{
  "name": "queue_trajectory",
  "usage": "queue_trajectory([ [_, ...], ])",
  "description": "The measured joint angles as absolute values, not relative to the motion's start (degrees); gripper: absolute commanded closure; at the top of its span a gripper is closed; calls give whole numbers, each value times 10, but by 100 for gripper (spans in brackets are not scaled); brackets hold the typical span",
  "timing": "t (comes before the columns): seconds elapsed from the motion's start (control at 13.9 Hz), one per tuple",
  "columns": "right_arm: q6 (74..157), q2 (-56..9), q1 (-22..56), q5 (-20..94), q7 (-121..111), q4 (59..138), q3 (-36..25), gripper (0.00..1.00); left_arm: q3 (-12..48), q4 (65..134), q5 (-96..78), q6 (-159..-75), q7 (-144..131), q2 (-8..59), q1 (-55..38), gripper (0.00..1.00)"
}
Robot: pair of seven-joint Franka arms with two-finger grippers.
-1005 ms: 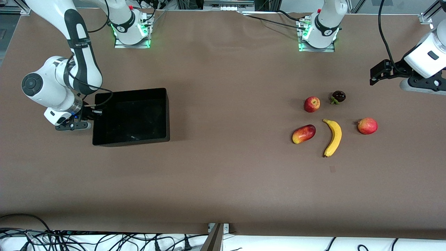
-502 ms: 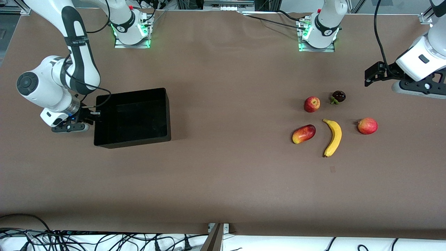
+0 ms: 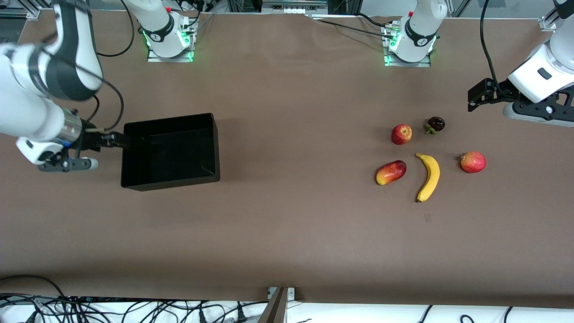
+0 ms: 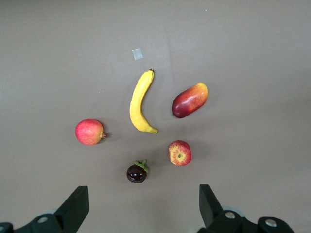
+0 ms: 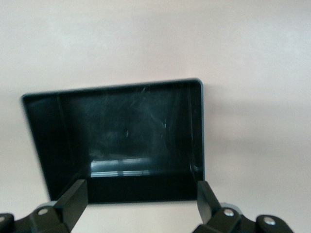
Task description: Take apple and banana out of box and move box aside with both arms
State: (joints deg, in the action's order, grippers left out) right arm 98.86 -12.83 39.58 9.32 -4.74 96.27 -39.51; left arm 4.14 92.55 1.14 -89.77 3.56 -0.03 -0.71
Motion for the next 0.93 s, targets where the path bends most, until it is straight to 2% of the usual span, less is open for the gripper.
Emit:
queue_trajectory([
  [0.14,948,-97,415,70,-27,932,-395,0,41,925,11,-898,35,2,-6,0],
  [0.36,926,-59,408,58,-27,931,-374,0,39,924,11,-897,35,4,-2,0],
  [0.43,924,-53,371,47,-26,931,-327,0,39,924,11,-897,35,5,-1,0],
  [0.65,924,-48,200,13,-22,931,-130,0,38,924,11,-897,35,5,0,0],
  [0.72,924,-47,154,12,-22,931,-87,0,38,924,11,-897,35,5,0,0],
  [0.93,924,-47,87,12,-23,918,-36,0,38,924,11,-897,35,5,0,0],
])
